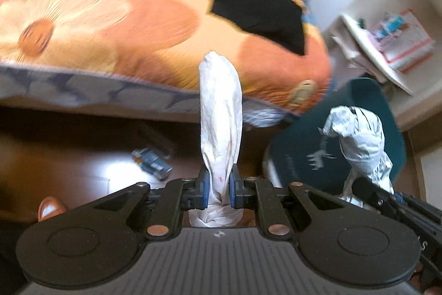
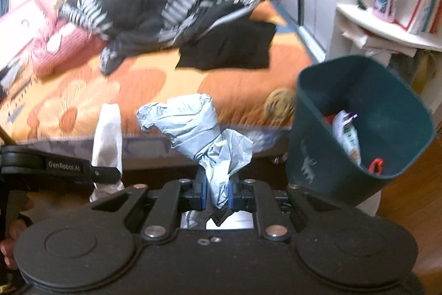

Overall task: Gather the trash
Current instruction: 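Carry cloth strip in left tool while right tool carries plastic bag to wastebasket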

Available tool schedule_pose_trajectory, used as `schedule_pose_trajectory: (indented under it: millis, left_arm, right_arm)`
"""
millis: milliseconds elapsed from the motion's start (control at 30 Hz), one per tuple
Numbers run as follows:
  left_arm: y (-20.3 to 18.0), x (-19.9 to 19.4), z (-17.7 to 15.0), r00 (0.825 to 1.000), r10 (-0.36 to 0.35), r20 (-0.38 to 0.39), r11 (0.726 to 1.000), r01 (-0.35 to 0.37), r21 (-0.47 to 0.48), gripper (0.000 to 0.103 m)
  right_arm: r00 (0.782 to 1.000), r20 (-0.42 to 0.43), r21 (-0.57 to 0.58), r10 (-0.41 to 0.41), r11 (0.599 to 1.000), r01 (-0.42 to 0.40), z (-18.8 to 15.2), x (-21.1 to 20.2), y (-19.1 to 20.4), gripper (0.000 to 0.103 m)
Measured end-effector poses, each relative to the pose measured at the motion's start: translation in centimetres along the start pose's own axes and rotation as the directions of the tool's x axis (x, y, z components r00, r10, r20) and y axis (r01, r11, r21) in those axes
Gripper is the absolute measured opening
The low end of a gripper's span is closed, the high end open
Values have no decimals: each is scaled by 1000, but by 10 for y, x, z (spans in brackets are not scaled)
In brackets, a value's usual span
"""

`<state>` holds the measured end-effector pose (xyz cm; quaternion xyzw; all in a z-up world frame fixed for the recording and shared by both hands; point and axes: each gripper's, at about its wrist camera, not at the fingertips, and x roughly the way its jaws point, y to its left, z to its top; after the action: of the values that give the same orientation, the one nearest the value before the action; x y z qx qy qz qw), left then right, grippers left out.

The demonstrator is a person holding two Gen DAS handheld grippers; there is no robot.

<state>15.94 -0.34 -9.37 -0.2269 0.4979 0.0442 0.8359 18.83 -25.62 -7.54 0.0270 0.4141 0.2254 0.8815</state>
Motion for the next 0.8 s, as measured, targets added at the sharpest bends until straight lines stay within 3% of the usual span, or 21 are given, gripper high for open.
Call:
schedule_pose_trajectory:
  millis: [367, 800]
  left_arm:
    - [-111, -17, 30, 995, -89, 35, 978, 81, 193, 13]
    - [-244, 18, 58, 993, -118, 16, 906, 101, 411, 13]
  right_arm:
    - [988, 127, 99, -85, 992, 73, 32, -52, -70, 14]
    - [969, 101, 183, -226, 961, 205, 46, -46, -153, 14]
